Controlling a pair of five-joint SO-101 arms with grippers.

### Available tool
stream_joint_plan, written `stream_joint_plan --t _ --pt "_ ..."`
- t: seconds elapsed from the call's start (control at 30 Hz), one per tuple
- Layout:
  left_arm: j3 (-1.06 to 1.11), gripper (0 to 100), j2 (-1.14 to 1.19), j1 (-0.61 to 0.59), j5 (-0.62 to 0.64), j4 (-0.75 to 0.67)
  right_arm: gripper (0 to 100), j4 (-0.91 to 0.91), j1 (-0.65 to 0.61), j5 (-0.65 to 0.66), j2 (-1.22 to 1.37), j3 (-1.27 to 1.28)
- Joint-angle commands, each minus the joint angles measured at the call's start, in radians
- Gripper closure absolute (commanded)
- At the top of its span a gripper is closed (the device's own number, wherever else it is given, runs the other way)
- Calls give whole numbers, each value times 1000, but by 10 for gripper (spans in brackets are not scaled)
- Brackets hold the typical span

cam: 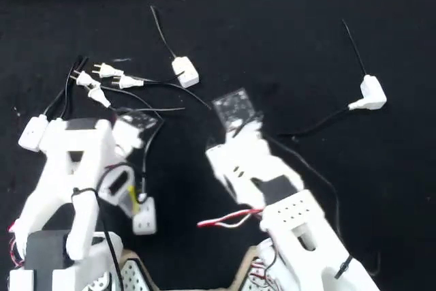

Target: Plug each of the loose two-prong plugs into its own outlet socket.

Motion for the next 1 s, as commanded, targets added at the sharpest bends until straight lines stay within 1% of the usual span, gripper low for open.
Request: stream_joint_plan --t 0.0,0.1,0.23,0.37,0.47,0.57,0.63,0.7,0.77,0.83,0.87,0.97 --pt "-4 754 -18 137 103 -80 906 -31 103 -51 -38 -36" --pt "-10 752 -17 268 198 -149 906 -31 166 -100 -38 -42" --pt "-15 751 -17 414 316 -264 906 -44 204 -109 -38 -47" --pt "-15 751 -18 487 407 -376 906 -69 209 -109 -33 -39" --pt "-28 750 -28 487 430 -405 906 -69 209 -109 -31 -39" --pt "-94 750 -28 438 423 -311 906 -69 209 -109 -31 -38" --pt "-140 750 -28 377 396 -226 906 -69 209 -109 -31 -38" --pt "-170 750 -20 314 321 -152 906 -69 209 -109 -33 -38" --pt "-171 750 -17 272 216 -101 906 -69 210 -109 -36 -38" --pt "-136 752 -17 257 133 -87 906 -69 210 -109 -38 -39" --pt "-114 753 -17 262 115 -89 906 -69 212 -109 -38 -39" --pt "-50 754 -17 309 143 -163 906 -66 247 -109 -38 -47"
